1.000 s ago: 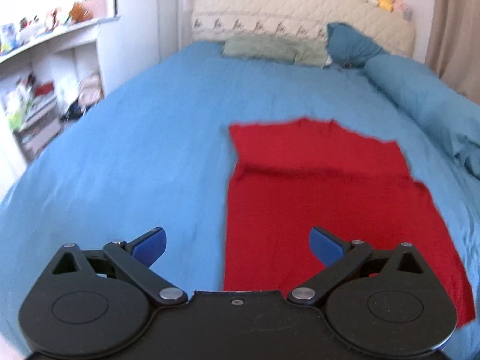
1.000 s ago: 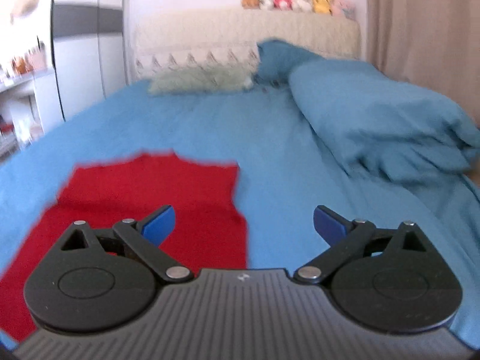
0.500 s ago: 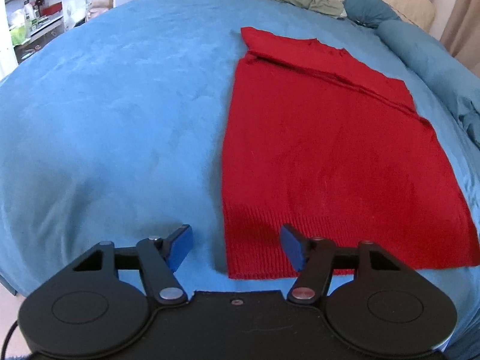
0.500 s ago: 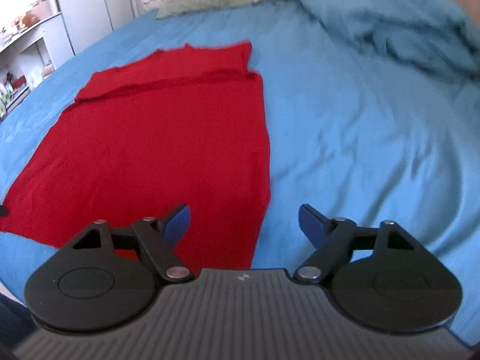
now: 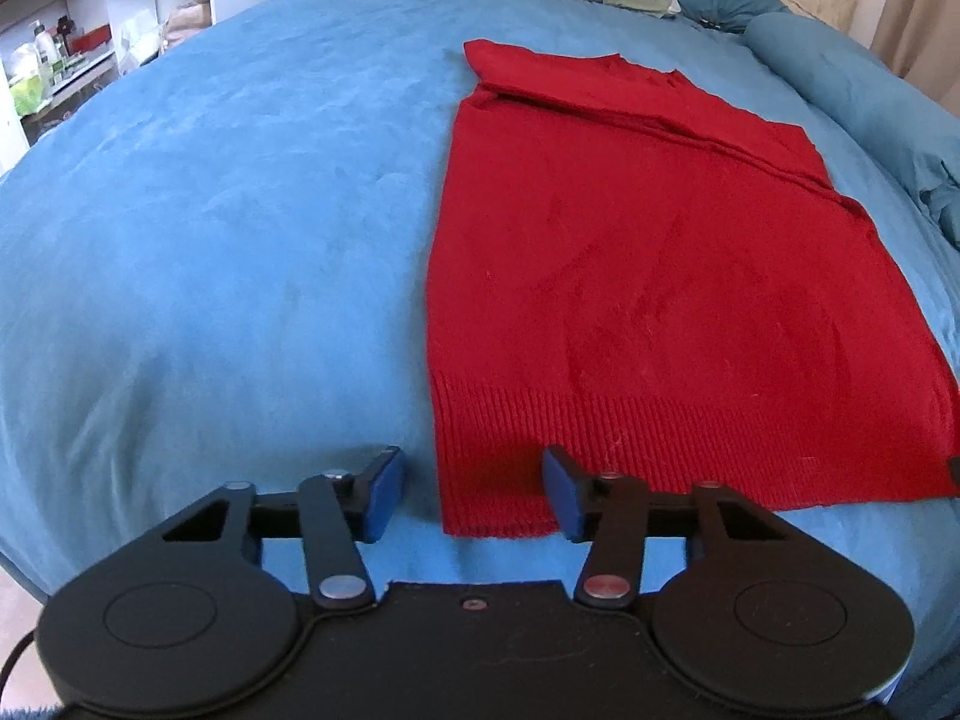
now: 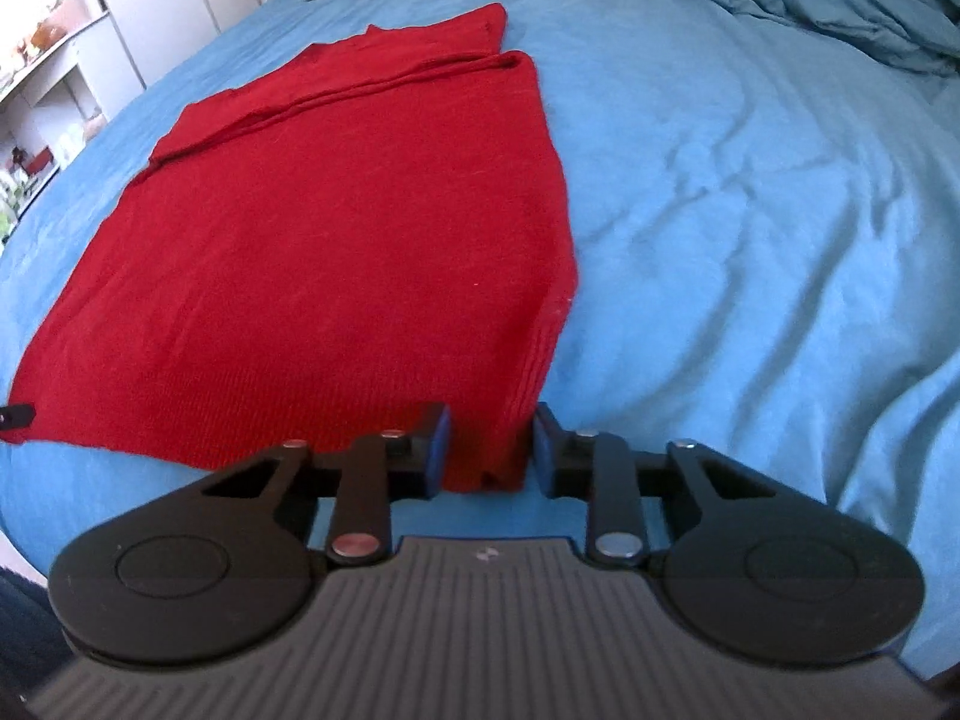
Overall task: Fold small clothes
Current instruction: 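Grasp the sweater hem with the left tool while the right tool grasps the hem too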
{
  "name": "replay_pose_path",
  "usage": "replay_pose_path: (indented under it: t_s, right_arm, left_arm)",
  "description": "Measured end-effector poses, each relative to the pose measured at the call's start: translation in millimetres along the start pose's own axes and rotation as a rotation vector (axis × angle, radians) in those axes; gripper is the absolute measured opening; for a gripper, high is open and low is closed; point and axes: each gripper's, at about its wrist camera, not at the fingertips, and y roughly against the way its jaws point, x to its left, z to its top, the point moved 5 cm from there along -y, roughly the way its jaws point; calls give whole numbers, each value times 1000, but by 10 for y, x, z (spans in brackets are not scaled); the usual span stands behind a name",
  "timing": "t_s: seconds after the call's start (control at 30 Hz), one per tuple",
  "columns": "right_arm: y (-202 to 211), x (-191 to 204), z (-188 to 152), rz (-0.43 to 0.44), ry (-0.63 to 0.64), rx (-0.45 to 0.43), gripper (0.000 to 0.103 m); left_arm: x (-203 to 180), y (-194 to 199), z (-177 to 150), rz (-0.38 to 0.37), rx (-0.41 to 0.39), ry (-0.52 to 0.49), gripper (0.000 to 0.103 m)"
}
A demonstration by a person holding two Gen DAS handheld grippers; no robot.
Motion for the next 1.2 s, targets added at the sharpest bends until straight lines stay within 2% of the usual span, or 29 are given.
replay_pose_path:
  t_s: [0.07,0.13,0.2,0.27,0.37,0.53,0.7,0.8,0.87,0.97,1.07,1.2]
  right_arm:
    - [-3,15,-24,-5,4,-5,39]
    - [-5,11,-25,0,-3,-7,31]
    - [-10,39,-9,2,4,-5,22]
    - [-21,53,17,-3,21,-3,21]
    - [27,66,64,6,16,-10,20]
    - [302,79,424,74,-37,-68,20]
    - [540,164,1187,143,-63,-161,20]
    - [532,180,1782,194,-112,-213,20]
    - [458,199,2172,210,-123,-242,20]
    - [186,223,2858,211,-127,-273,20]
    - [-262,207,3432,193,-143,-276,20]
    - [-1136,215,4009,127,-140,-277,20]
  left_arm:
    - [-7,4,0,-5,8,9,40]
    - [-22,5,-10,-14,16,12,30]
    - [-35,-1,-20,-16,25,3,15]
    - [-39,9,-15,-32,34,13,6]
    - [-51,90,51,-42,33,21,5]
    - [-53,451,406,-119,-60,61,4]
    - [5,755,1197,-192,-206,160,4]
    - [-33,743,1831,-184,-288,169,4]
    - [-81,654,2235,-188,-316,185,4]
    - [-161,367,2886,-144,-348,185,4]
    - [-275,-114,3463,-78,-358,176,4]
    - [-393,-960,3877,-15,-308,207,4]
